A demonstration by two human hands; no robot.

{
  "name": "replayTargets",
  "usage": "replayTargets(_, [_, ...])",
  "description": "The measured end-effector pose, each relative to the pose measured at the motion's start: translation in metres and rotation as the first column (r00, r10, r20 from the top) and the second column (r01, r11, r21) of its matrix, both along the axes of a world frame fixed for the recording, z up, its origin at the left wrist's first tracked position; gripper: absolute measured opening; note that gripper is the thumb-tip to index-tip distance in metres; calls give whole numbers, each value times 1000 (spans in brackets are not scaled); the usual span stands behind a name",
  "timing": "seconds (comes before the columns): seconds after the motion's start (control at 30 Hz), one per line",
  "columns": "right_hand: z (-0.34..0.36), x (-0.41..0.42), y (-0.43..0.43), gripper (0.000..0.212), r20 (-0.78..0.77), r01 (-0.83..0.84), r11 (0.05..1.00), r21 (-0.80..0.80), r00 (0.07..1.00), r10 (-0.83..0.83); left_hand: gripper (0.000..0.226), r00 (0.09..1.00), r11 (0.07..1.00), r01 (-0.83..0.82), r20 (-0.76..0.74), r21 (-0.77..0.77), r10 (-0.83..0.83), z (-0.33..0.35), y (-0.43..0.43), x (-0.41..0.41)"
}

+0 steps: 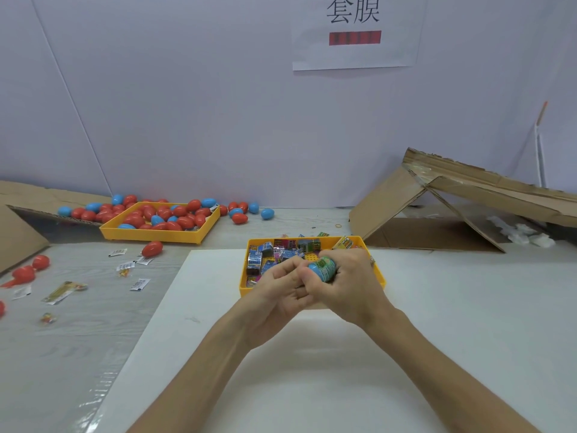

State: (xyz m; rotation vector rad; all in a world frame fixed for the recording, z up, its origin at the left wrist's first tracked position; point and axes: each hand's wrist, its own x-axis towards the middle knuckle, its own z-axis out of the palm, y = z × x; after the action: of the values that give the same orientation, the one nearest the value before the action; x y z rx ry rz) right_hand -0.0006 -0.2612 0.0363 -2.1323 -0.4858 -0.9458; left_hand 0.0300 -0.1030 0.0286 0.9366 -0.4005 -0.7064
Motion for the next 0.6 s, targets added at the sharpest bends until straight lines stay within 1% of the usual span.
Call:
replayTargets(0.07, [-2, 3, -1, 36, -41, 4, 1000, -9, 999, -4, 36, 1000, 1000, -16, 8, 10, 16, 2, 2, 1])
replayTargets(0.1, [-3, 5, -2, 33, -71, 0, 1000, -12, 998, -1, 34, 999, 999, -34, -2, 6, 34, 3, 3, 3])
replayTargets(0.13, [-4, 7, -2, 29, -103, -11, 1000, -4, 995, 10, 34, 998, 999, -54, -28, -10, 53, 5, 4, 4])
replayTargets(0.2, [-5, 9, 0, 26, -140, -42, 998, 40, 989, 48, 43, 994, 996, -79, -74, -51, 75, 7, 6, 6])
replayTargets(0.27, [-6, 10, 0, 27, -124, -50, 997, 54, 991, 57, 50, 993, 995, -78, -94, -56, 73, 7, 6, 5])
replayTargets(0.33, [-6, 11, -1, 28, -109, -35, 999, 35, 993, 39, 48, 995, 998, -53, -83, -29, 50, 6, 4, 4])
replayTargets(0.4, [-5, 11, -5, 33, -130, -24, 1000, 14, 991, 26, 44, 997, 1000, -13, -74, 2, 13, 7, 2, 3])
replayTargets(0.43, [-5, 12, -6, 35, -147, -27, 1000, 0, 989, 27, 45, 997, 1000, -4, -80, 12, 5, 6, 2, 3])
replayTargets(0.5, [-6, 13, -7, 38, -180, -50, 998, -27, 983, 44, 48, 996, 1000, -15, -92, 19, 17, 4, 3, 5])
replayTargets(0.6, [-8, 14, -7, 40, -197, -89, 994, -61, 978, 75, 41, 993, 999, -50, -102, 17, 52, 3, 5, 9])
